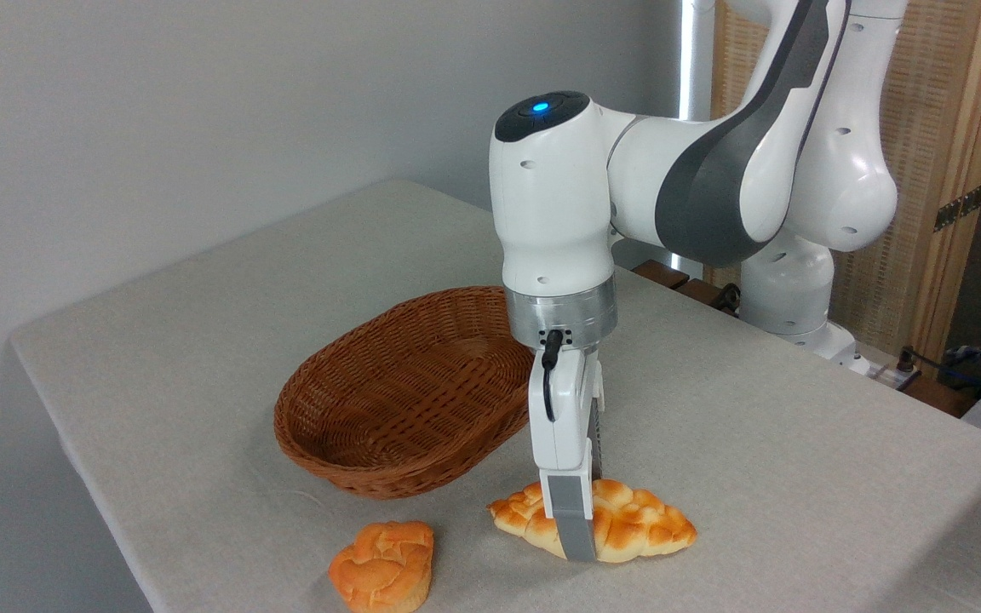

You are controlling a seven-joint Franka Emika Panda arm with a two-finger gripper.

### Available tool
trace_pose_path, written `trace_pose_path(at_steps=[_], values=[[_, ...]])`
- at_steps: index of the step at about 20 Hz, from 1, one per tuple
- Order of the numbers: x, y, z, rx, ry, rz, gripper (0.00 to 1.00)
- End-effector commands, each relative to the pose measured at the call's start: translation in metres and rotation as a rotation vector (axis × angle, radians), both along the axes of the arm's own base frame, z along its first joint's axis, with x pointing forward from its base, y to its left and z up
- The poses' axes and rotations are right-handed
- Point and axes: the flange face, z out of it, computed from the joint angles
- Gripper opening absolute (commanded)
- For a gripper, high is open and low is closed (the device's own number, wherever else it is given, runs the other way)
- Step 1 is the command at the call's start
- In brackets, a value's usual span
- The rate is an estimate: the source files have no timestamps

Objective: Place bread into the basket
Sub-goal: 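Close the gripper fingers around the middle of the braided roll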

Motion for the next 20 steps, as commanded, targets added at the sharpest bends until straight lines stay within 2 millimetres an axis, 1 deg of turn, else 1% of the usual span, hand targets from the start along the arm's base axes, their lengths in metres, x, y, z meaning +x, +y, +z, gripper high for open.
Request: trace_pose_path(at_steps=[1,9,13,14,15,17,20], values=[[-0.003,-0.003,-0.006,-0.004,-0.004,-0.019,0.24],[-0.003,-0.003,-0.005,-0.004,-0.005,-0.019,0.24],[-0.002,-0.003,0.001,-0.04,-0.02,0.016,0.24],[-0.002,-0.003,0.001,-0.055,-0.021,0.025,0.22],[-0.002,-0.004,0.002,-0.075,-0.025,0.041,0.17],[-0.001,-0.004,0.006,-0.11,-0.036,0.067,0.17],[0.007,-0.004,0.022,-0.207,-0.078,0.145,0.18]])
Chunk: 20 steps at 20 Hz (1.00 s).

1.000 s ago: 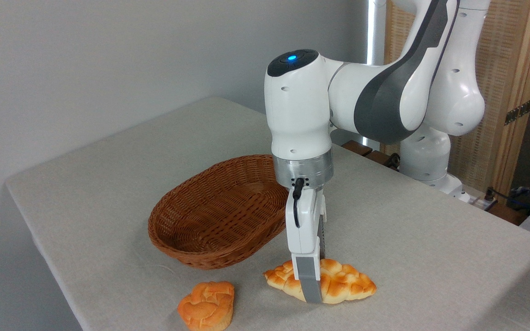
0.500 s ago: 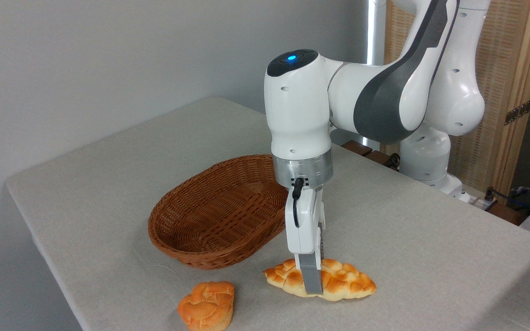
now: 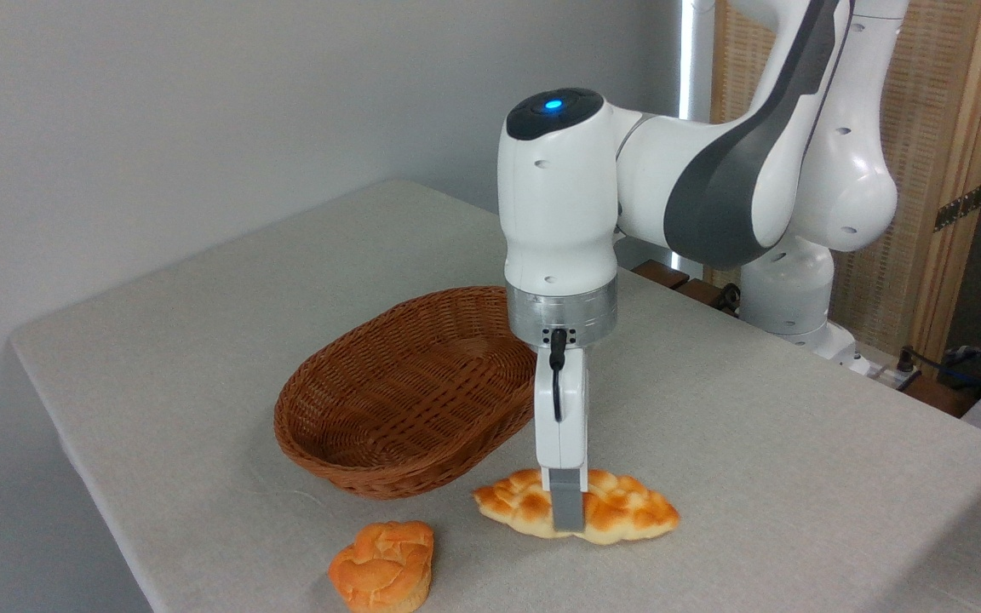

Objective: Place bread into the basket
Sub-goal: 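Close the gripper fingers around the middle of the braided roll, then lift the braided roll and carry it over the wicker basket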

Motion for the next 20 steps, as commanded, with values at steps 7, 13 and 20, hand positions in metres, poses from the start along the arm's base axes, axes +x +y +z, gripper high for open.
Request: trace_pose_path(at_steps=[7,13,20], values=[[0.018,0.024,0.051,-0.175,-0.137,0.16,0.23],[0.017,0.024,0.063,-0.289,-0.16,0.246,0.29],[0.022,0.019,0.108,-0.486,-0.162,0.455,0.29]])
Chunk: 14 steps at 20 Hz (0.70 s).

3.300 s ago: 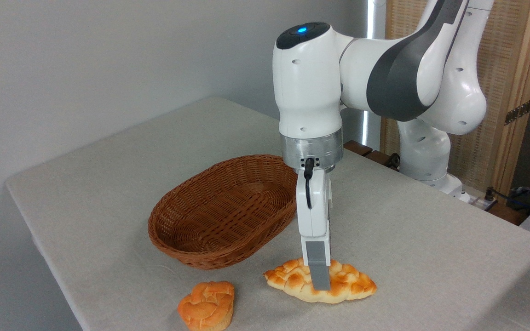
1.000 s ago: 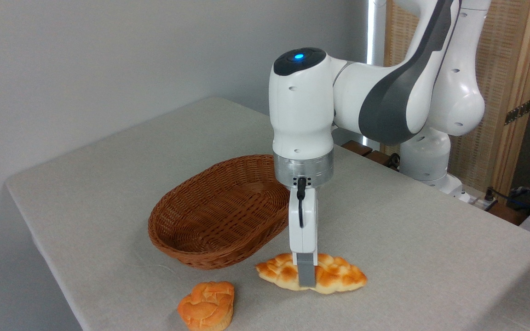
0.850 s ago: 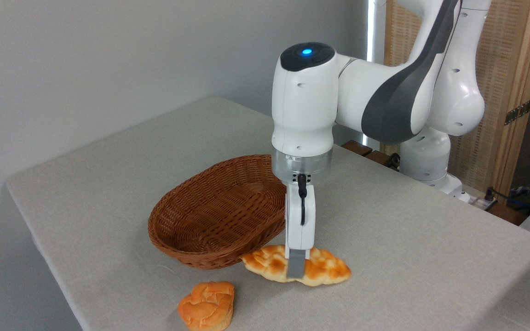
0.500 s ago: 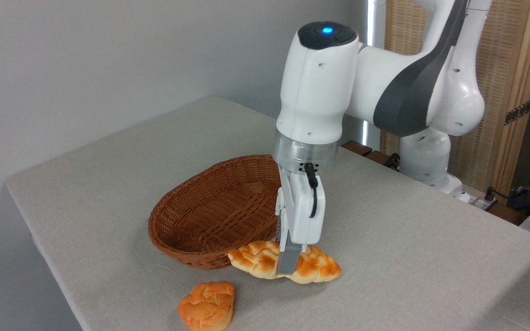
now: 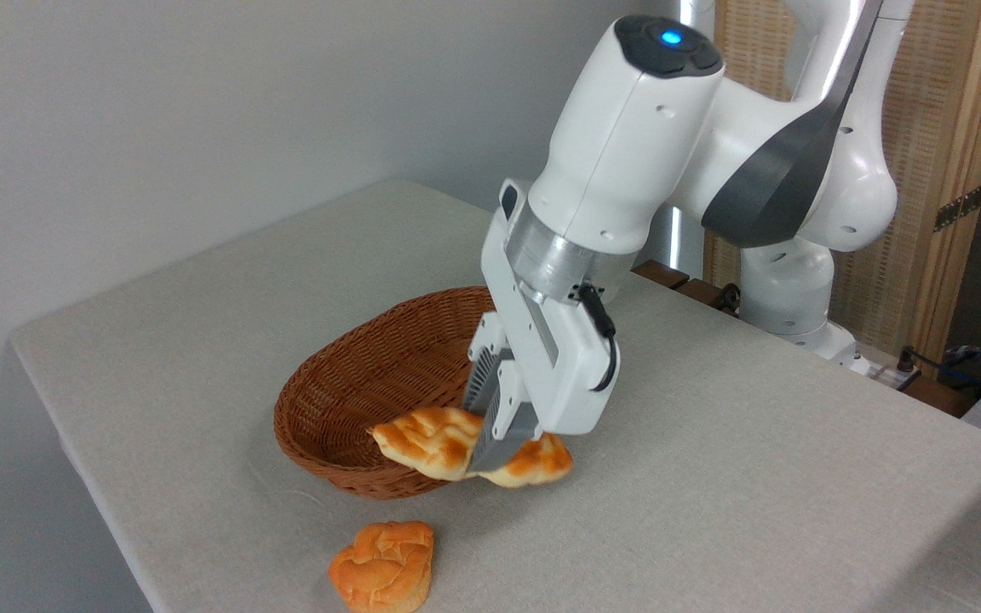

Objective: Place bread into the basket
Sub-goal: 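Lift the braided roll and carry it over the wicker basket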

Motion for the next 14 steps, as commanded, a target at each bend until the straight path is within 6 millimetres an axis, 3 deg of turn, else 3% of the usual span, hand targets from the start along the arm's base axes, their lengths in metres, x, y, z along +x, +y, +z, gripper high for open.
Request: trace_pose_path(at_steps=[1,5,8,14], values=[[0.004,-0.005,0.043,-0.085,0.022,0.088,0.29],[0.004,-0.019,0.061,-0.131,0.117,0.118,0.29],[0.004,-0.042,0.071,-0.116,0.215,0.216,0.29],[0.006,-0.098,0.074,-0.024,0.296,0.359,0.29]])
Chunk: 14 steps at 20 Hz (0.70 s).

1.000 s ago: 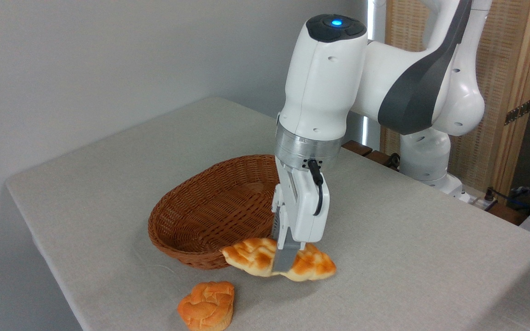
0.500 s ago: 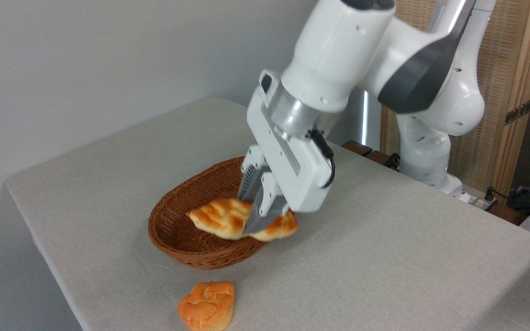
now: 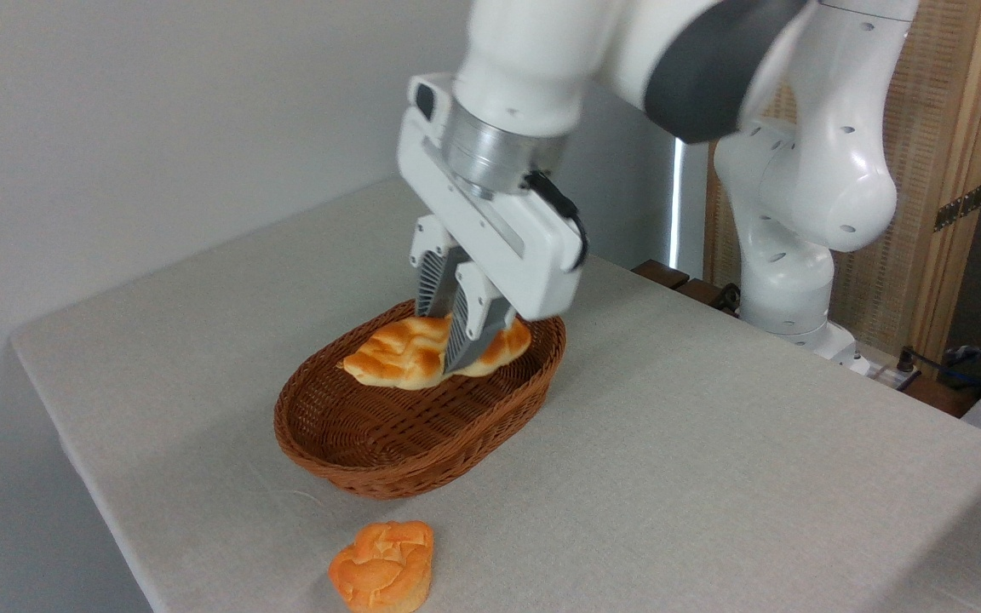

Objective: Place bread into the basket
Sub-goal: 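Lift the braided roll and carry it over the wicker basket, then lower the braided roll into the basket and open the gripper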

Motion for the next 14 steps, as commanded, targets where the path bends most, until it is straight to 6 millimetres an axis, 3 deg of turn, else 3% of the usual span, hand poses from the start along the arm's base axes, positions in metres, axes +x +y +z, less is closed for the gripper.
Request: trace_pose_path(at_steps=[1,10,14], values=[[0.001,-0.033,0.005,0.042,0.058,0.074,0.29],[0.006,-0.073,-0.014,0.05,0.107,0.084,0.3],[0.009,-0.082,-0.03,0.063,0.133,0.067,0.42]])
